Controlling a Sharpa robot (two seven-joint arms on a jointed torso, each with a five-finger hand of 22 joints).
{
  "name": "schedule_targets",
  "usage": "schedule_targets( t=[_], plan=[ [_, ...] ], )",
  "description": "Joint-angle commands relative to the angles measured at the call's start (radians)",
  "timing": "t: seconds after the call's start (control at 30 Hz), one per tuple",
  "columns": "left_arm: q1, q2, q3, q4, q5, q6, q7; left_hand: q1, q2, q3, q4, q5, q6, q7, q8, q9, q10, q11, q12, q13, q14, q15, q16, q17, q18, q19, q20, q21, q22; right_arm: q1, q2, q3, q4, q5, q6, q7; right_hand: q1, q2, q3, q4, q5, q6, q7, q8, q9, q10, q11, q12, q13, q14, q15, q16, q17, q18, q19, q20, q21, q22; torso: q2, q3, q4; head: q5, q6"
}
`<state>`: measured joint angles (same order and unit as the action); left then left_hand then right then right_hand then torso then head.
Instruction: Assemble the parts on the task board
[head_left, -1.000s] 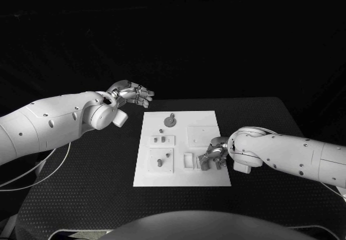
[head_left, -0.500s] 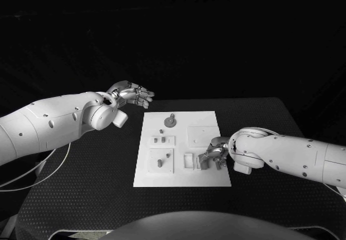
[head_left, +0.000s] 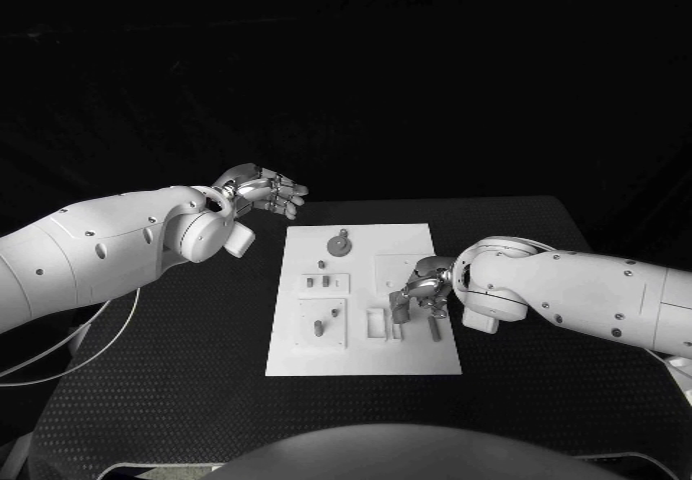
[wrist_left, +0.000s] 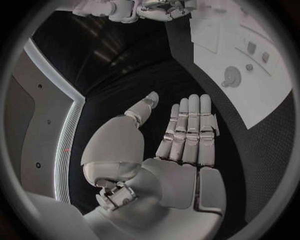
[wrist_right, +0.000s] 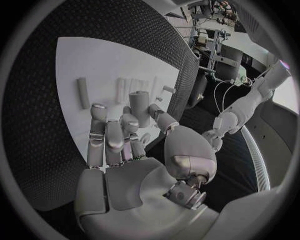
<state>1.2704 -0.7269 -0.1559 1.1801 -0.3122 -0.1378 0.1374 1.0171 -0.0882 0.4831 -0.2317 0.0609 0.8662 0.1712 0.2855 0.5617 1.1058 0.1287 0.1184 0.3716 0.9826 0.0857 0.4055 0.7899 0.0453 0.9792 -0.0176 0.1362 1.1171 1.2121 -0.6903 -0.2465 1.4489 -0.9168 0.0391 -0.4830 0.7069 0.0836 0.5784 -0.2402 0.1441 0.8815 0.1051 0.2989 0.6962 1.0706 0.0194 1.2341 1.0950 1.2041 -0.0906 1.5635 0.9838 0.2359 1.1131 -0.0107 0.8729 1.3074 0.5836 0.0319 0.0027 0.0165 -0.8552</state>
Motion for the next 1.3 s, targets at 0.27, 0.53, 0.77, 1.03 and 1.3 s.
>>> schedule_targets(
  t=[0.27, 0.53, 0.77, 1.03, 1.3],
  plan=[
    [0.001, 0.003, 0.001, 0.003, 0.006, 0.014, 0.001, -0.007, 0.002, 0.000, 0.003, -0.001, 0.005, 0.000, 0.003, 0.000, -0.005, 0.000, 0.005, 0.001, 0.006, 0.000, -0.007, 0.002, 0.018, 0.003, 0.003, -0.005, 0.001, 0.002, 0.068, -0.001, -0.059, 0.159, 0.059, -0.037, -0.010, -0.004, 0.003, -0.003, 0.004, 0.169, -0.022, -0.003, -0.004, -0.040, -0.044, 0.005, -0.004, 0.033, -0.035, 0.004, 0.002, 0.026, -0.001, -0.001, 0.002, 0.021, 0.001, 0.0002, 0.0015, -0.001, -0.005],
    [0.001, 0.006, 0.001, 0.003, 0.006, 0.016, 0.001, -0.006, 0.002, 0.001, 0.003, -0.001, 0.006, 0.000, 0.003, 0.000, -0.005, 0.000, 0.005, 0.002, 0.006, 0.000, -0.008, 0.002, 0.018, 0.003, 0.004, -0.005, 0.001, -0.007, 0.092, -0.001, -0.073, 0.172, 0.074, -0.042, -0.022, -0.009, 0.000, 0.003, 0.003, 0.170, -0.021, -0.006, -0.006, -0.042, -0.043, 0.006, -0.005, 0.030, -0.034, 0.004, 0.002, 0.026, -0.003, 0.000, 0.002, 0.020, 0.001, 0.0006, 0.0015, 0.001, -0.008],
    [0.002, 0.006, 0.001, 0.003, 0.006, 0.016, 0.000, -0.006, 0.002, 0.001, 0.003, -0.001, 0.006, 0.000, 0.003, 0.000, -0.005, 0.000, 0.005, 0.002, 0.006, 0.000, -0.008, 0.003, 0.017, 0.003, 0.004, -0.006, 0.002, -0.021, 0.103, -0.001, -0.086, 0.167, 0.083, -0.045, -0.031, -0.012, 0.000, 0.010, 0.004, 0.170, -0.021, -0.008, -0.008, -0.044, -0.043, 0.006, -0.006, 0.028, -0.034, 0.004, 0.002, 0.026, -0.005, 0.001, 0.001, 0.020, 0.001, 0.0011, 0.0008, 0.003, -0.013],
    [0.002, 0.006, 0.001, 0.002, 0.006, 0.017, 0.000, -0.006, 0.002, 0.001, 0.003, -0.001, 0.006, 0.000, 0.003, 0.000, -0.005, 0.000, 0.005, 0.002, 0.006, 0.001, -0.009, 0.004, 0.017, 0.003, 0.004, -0.006, 0.002, -0.027, 0.103, -0.001, -0.103, 0.121, 0.071, -0.042, -0.036, -0.014, 0.000, 0.014, 0.004, 0.170, -0.020, -0.010, -0.008, -0.046, -0.042, 0.006, -0.006, 0.026, -0.033, 0.004, 0.000, 0.026, -0.006, 0.001, 0.001, 0.020, 0.001, 0.0006, 0.0002, 0.003, -0.016],
    [0.002, 0.006, 0.001, 0.002, 0.006, 0.017, -0.001, -0.006, 0.002, 0.001, 0.003, -0.001, 0.006, 0.000, 0.003, 0.000, -0.005, 0.000, 0.005, 0.002, 0.006, 0.001, -0.009, 0.004, 0.017, 0.003, 0.004, -0.006, 0.002, -0.039, 0.108, -0.001, -0.119, 0.117, 0.076, -0.043, -0.043, -0.018, 0.000, 0.021, 0.004, 0.170, -0.020, -0.011, -0.009, -0.048, -0.042, 0.006, -0.007, 0.023, -0.033, 0.004, -0.001, 0.026, -0.007, 0.001, 0.001, 0.020, 0.001, 0.0006, 0.0010, 0.005, -0.016]
  ],
)
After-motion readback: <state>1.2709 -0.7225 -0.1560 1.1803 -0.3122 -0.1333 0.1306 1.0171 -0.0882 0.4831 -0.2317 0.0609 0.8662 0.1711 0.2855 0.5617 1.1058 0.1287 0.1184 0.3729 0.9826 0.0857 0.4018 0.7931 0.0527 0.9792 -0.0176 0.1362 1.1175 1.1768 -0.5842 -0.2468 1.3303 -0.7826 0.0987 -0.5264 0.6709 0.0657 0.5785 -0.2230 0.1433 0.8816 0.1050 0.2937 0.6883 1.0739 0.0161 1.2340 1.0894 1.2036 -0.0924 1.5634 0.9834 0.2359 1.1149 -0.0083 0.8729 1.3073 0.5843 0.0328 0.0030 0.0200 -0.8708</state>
